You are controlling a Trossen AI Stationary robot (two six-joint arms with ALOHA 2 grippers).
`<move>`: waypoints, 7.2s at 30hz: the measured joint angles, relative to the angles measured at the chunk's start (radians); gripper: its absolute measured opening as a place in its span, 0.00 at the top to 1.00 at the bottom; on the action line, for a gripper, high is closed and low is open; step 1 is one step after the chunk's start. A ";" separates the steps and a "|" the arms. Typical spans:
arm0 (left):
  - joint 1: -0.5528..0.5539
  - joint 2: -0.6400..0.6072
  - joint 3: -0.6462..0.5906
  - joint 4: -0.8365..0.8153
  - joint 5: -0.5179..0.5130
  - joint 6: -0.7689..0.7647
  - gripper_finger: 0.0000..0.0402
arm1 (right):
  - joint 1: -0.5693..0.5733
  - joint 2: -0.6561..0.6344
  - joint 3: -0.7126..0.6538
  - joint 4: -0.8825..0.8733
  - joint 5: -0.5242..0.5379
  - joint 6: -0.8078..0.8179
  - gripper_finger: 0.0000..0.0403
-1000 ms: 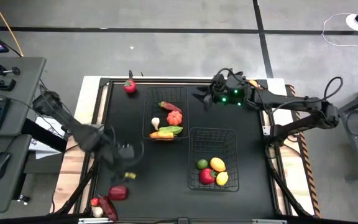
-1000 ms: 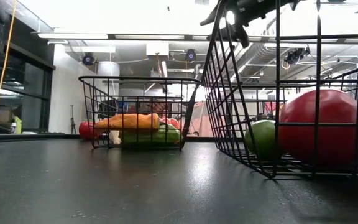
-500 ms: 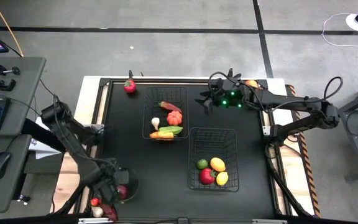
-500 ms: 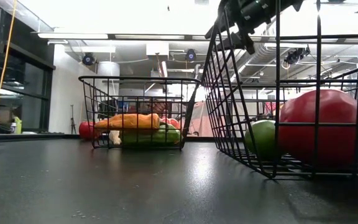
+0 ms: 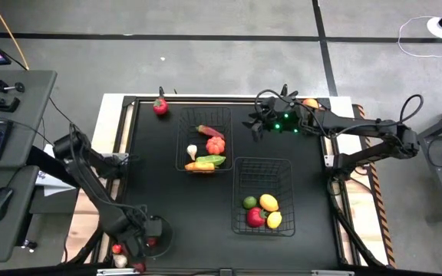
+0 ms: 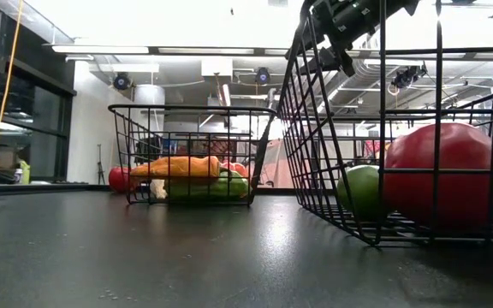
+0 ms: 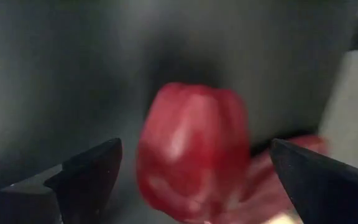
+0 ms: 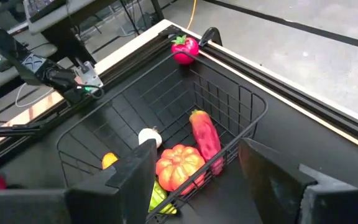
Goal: Sort produce into baskets
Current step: Put the bottom red bell pepper into the bottom black wire basket, then put the red chili pepper into the top black wire basket
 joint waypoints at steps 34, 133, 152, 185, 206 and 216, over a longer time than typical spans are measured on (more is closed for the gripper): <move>0.488 -0.317 0.030 -0.139 -0.188 0.363 0.32 | 0.001 -0.102 0.000 0.043 -0.064 -0.052 0.45; -0.096 0.036 0.016 0.018 0.176 0.401 0.06 | 0.000 -0.270 0.000 -0.184 0.124 -0.086 0.45; -0.088 0.088 0.016 0.020 0.076 0.447 0.06 | 0.000 -0.270 0.000 -0.215 0.125 -0.079 0.45; 0.400 -0.125 -0.010 -0.191 -0.186 1.031 0.06 | 0.000 -0.270 0.000 -0.245 0.125 -0.079 0.45; 0.407 -0.129 -0.245 0.121 -0.047 1.240 0.06 | 0.000 -0.270 0.000 -0.260 0.132 -0.052 0.45; 0.420 -0.127 -0.299 0.228 -0.054 1.195 0.12 | 0.000 -0.270 0.000 -0.266 0.133 -0.029 0.45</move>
